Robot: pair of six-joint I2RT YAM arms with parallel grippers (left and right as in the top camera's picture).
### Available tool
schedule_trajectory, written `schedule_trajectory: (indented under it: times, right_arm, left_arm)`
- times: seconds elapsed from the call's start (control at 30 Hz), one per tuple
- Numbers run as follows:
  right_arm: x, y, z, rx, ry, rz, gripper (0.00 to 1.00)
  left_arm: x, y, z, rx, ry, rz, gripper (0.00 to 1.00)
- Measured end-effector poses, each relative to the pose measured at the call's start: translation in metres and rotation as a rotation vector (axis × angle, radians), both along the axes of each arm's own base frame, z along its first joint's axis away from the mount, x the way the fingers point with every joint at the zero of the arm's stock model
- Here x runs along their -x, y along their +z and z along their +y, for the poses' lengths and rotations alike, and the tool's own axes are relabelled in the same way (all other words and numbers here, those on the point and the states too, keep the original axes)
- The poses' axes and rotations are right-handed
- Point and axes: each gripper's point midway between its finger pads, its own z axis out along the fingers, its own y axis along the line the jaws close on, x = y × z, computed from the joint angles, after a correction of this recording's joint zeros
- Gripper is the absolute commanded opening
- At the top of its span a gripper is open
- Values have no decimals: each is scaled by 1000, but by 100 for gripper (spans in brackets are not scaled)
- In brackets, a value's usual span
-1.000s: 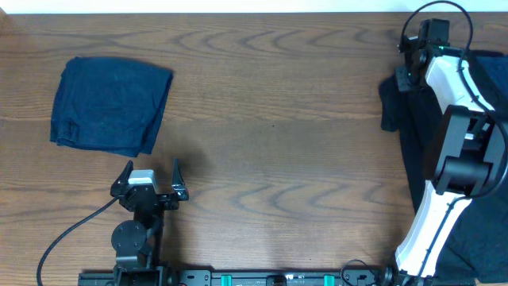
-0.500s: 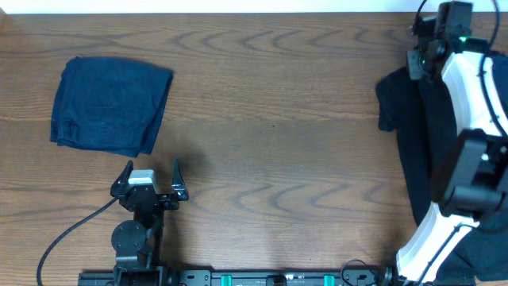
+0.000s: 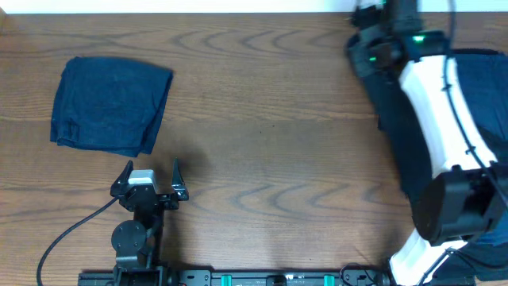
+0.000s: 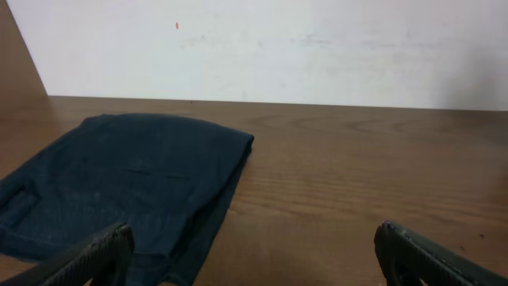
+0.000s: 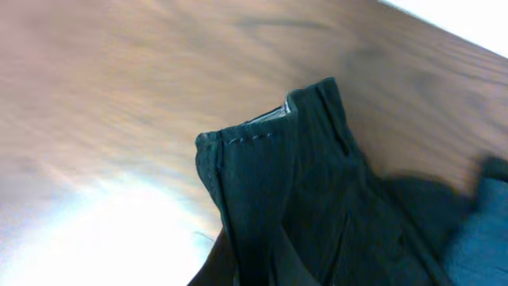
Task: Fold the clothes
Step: 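Drag the black pants leftward with the right gripper onto the table center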
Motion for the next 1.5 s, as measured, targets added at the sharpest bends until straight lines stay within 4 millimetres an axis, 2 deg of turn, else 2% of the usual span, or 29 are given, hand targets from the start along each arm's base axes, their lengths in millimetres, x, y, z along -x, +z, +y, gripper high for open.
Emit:
schedule_trajectory:
  times: [0.23,0.3,0.5,0.63,0.8,0.97,1.13,1.27,1.3,1.33,1.37,1.43,1.5]
  right_arm:
    - [36,-2,113,-107,185,45,1]
    - [47,-7,138,-120,226,67,1]
    - [86,-54,210,-107,359,180,1]
    - [109,-92,243,-76,420,247,1]
    - [136,-123,277,-62,480,298,1]
    - [167,-135,316,-99,575,315,2]
    - [195,-135,340,-114,650,321,5]
    - [207,-135,348,-117,670,330,17]
    - [207,-135,348,-120,668,331,31]
    - [207,-135,348,-122,663,333,52]
    - [206,-135,348,-123,661,334,63]
    - [205,-135,346,-123,657,335,78]
    - [203,-135,343,-124,646,343,83]
  left_arm:
    - [0,0,0,0,0,0,98]
    - [0,0,0,0,0,0,98]
    - [0,0,0,0,0,0,98]
    - [0,0,0,0,0,0,98]
    - [0,0,0,0,0,0,98]
    - [0,0,0,0,0,0,98]
    - [0,0,0,0,0,0,98]
    - [0,0,0,0,0,0,98]
    - [0,0,0,0,0,0,98]
    - [0,0,0,0,0,0,98]
    - [0,0,0,0,0,0,98]
    - [0,0,0,0,0,0,98]
    - [0,0,0,0,0,0,98]
